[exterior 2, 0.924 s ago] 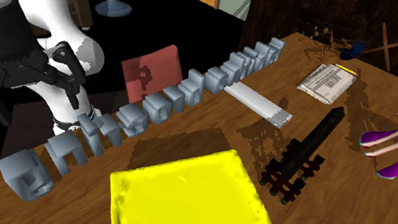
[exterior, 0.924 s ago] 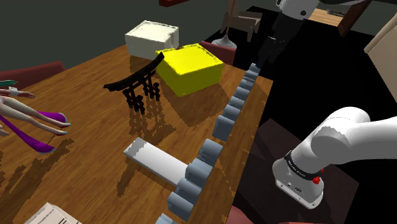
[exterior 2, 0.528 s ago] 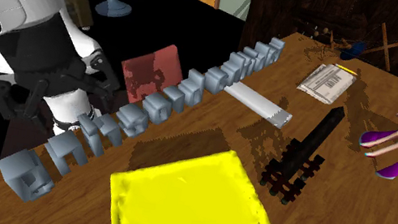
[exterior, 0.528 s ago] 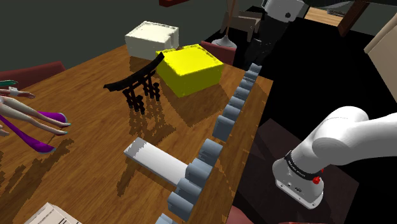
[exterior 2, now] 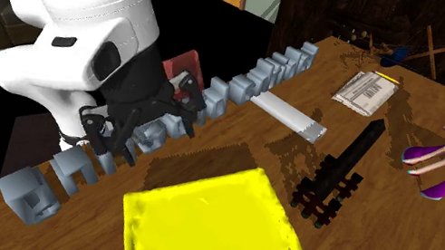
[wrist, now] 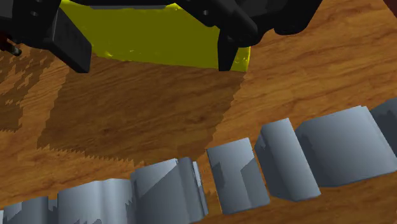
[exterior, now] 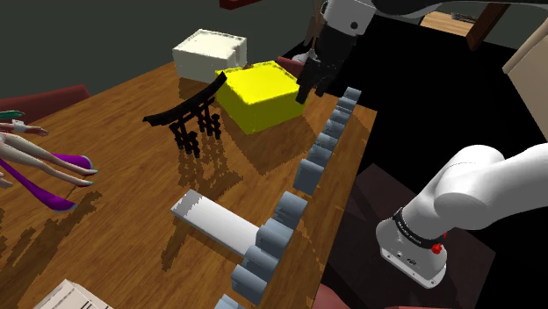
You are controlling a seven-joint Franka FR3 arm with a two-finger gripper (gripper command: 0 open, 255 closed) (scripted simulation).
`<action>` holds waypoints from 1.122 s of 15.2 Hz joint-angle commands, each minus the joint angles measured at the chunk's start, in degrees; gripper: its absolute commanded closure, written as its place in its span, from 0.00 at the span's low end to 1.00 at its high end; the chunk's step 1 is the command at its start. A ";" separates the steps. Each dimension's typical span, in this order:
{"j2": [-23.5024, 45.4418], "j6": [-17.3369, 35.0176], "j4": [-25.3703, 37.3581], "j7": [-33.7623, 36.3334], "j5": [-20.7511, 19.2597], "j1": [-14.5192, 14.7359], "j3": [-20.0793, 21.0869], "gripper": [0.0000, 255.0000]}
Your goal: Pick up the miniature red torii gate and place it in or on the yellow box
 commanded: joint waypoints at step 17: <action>26.37 11.97 22.20 6.94 4.43 7.25 11.90 0.00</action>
